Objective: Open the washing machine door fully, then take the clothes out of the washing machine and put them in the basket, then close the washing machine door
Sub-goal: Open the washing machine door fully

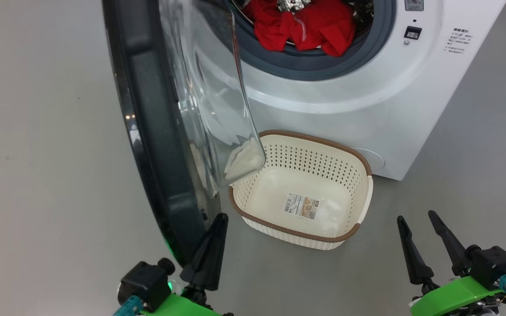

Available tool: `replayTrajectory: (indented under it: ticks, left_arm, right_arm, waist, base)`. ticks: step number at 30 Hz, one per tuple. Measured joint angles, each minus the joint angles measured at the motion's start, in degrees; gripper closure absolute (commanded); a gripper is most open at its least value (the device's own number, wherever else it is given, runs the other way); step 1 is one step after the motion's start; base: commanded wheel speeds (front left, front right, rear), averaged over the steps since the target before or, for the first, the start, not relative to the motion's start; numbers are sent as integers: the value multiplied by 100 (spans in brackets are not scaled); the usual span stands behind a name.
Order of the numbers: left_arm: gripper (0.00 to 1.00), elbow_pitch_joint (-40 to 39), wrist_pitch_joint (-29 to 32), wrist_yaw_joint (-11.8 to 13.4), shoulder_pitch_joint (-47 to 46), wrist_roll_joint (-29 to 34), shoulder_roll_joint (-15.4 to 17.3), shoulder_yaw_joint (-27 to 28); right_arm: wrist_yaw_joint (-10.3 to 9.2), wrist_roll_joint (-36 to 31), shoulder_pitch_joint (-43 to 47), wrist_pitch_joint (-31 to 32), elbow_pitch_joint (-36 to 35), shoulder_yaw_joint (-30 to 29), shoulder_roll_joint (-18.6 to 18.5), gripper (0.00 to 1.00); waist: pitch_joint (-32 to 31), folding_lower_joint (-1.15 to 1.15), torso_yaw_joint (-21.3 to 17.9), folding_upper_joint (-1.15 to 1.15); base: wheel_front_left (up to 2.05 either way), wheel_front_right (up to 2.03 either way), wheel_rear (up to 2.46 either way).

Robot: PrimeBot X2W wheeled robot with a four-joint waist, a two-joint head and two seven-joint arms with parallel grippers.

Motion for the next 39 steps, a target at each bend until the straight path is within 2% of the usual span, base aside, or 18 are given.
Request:
replayTrajectory:
  ticks: [10,24,34,39]
  left_arm:
    - [100,-30,1,35,52,34,-44,546]
    - [100,27,0,24,191,324,-59,2039]
    - [100,338,1,-172,4,678,-120,3167]
    - [100,472,1,-245,-158,818,-132,3563]
  right_arm:
    - [0,0,-6,0,-38,-19,8,0]
    - [0,0,-22,0,-58,-38,-8,0]
    - [0,0,-155,0,-70,-52,-79,0]
    - [0,0,-155,0,-80,-70,-116,0]
  waist:
    - [39,0,133,0]
    - [167,0,256,0]
    - [290,0,198,0]
    - [346,0,184,0]
  base:
    - [0,0,0]
    - [0,0,0]
    - [0,0,0]
    - [0,0,0]
